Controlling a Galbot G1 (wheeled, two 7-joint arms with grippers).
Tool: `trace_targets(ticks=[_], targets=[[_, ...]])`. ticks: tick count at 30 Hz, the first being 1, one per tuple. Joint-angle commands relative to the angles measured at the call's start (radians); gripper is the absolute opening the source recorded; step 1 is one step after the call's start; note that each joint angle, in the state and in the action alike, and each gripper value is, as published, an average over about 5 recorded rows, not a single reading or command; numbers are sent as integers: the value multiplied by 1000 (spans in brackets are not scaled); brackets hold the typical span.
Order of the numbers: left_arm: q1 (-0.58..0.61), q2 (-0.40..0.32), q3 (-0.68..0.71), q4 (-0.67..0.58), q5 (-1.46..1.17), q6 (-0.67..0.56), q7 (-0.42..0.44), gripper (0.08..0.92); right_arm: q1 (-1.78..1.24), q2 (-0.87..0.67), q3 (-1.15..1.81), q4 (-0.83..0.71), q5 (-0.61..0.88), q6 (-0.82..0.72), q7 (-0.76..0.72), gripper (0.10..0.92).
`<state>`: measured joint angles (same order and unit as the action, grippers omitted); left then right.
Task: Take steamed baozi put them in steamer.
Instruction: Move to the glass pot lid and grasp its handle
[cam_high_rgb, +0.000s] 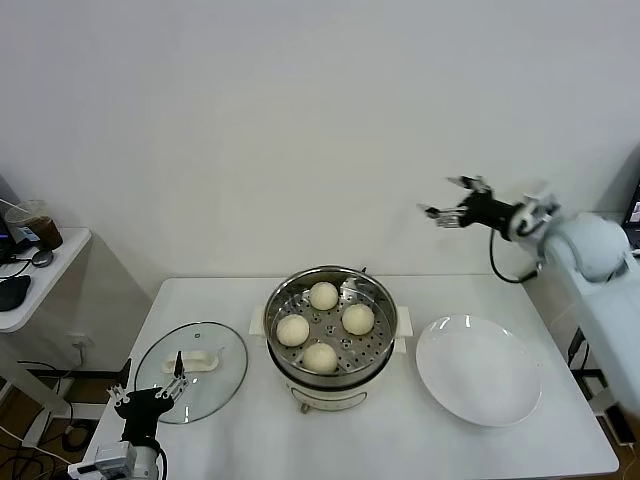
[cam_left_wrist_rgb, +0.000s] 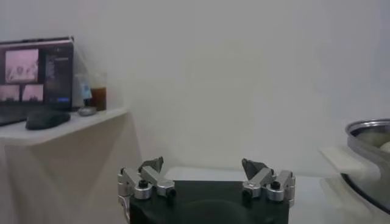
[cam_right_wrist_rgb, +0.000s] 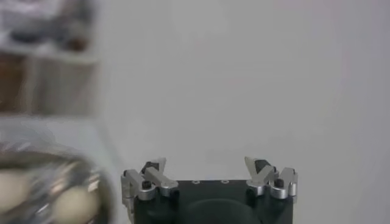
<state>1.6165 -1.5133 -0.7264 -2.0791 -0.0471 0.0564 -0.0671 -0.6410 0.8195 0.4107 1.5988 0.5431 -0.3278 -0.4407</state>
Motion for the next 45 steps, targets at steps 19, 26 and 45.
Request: trace_targets(ticks=[19,26,45], targets=[[-136,381,151,266,1713,-53,-62,823,-746,427,502,188,-4,150,292,823],[-155,376,162,383,1672,1,-122,823,-748,426,502,164,-20,150,281,823],[-230,311,192,493,1481,66,-84,823,-689,429,471,91,-51,154,285,823]])
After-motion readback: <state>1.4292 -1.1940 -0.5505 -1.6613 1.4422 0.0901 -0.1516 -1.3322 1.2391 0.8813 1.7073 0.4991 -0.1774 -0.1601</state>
